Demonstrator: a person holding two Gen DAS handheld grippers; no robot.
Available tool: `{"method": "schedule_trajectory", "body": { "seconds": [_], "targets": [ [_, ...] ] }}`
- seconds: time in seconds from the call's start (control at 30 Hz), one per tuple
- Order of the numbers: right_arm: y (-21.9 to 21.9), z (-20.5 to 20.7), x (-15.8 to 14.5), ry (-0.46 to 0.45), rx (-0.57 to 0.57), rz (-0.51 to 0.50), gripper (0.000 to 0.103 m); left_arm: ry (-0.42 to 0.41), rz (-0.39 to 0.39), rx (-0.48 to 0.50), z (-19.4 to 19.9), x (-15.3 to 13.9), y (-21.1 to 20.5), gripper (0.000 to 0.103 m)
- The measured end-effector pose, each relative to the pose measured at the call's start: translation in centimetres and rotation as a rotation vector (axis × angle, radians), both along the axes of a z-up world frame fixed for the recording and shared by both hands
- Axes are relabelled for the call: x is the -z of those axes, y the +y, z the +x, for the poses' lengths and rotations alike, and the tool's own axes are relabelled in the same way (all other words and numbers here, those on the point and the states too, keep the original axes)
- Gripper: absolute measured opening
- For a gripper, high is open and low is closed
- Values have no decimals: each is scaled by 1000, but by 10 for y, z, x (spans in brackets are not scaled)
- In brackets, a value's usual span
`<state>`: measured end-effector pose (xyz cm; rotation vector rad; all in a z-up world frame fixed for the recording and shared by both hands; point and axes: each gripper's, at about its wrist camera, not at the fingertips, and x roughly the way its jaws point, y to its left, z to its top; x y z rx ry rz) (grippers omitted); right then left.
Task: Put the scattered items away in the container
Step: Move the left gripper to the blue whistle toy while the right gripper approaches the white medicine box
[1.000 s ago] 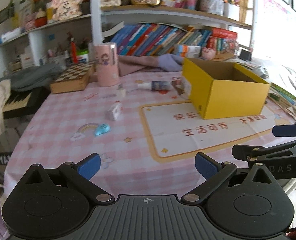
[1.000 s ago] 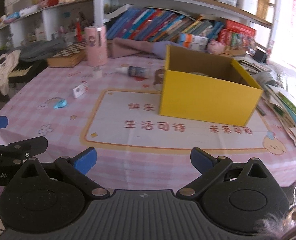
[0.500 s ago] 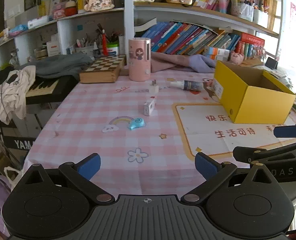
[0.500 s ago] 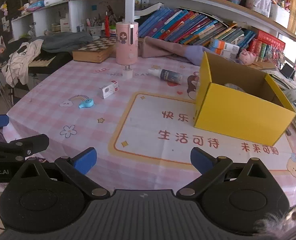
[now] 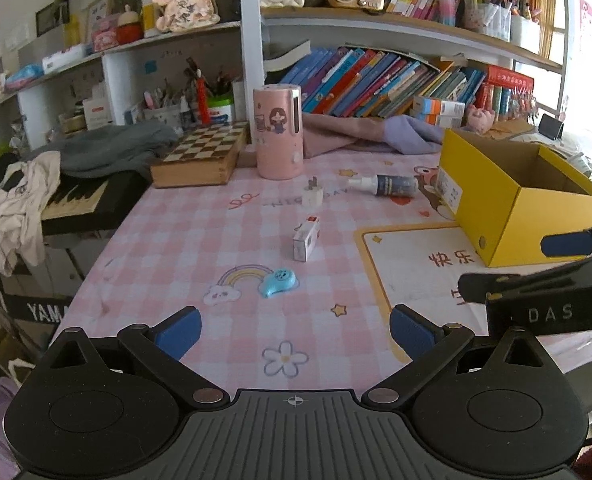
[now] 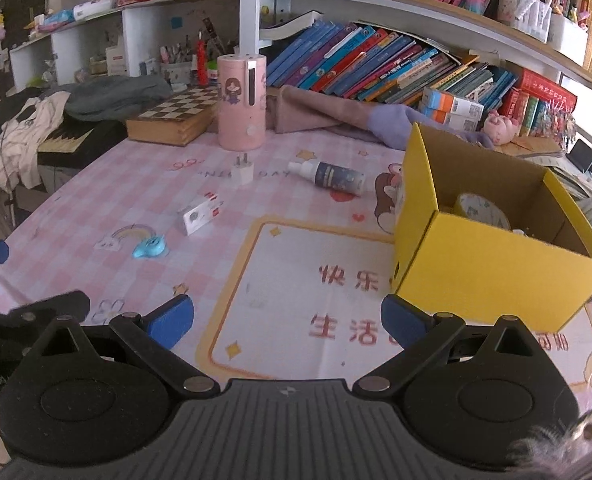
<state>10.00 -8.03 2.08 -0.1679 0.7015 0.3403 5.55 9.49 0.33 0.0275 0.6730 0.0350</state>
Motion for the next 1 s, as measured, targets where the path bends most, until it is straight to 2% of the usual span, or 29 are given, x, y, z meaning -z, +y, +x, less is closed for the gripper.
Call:
{"method": "schedule_trajectory", "body": {
  "seconds": [0.57, 0.83, 0.9, 1.0],
  "targets": [
    [29, 81, 12, 34, -104, -11, 99, 55, -5, -13, 71, 27, 8, 100],
    [56, 113, 20, 68, -191, 3, 96, 121, -43, -46, 104, 49, 19, 76],
    [65, 122, 22, 84, -210, 3, 92, 140, -42, -47, 112, 55, 20, 64],
    [80, 134, 27, 109, -243, 13, 89, 160, -41, -47, 123, 63, 20, 61]
  ]
}}
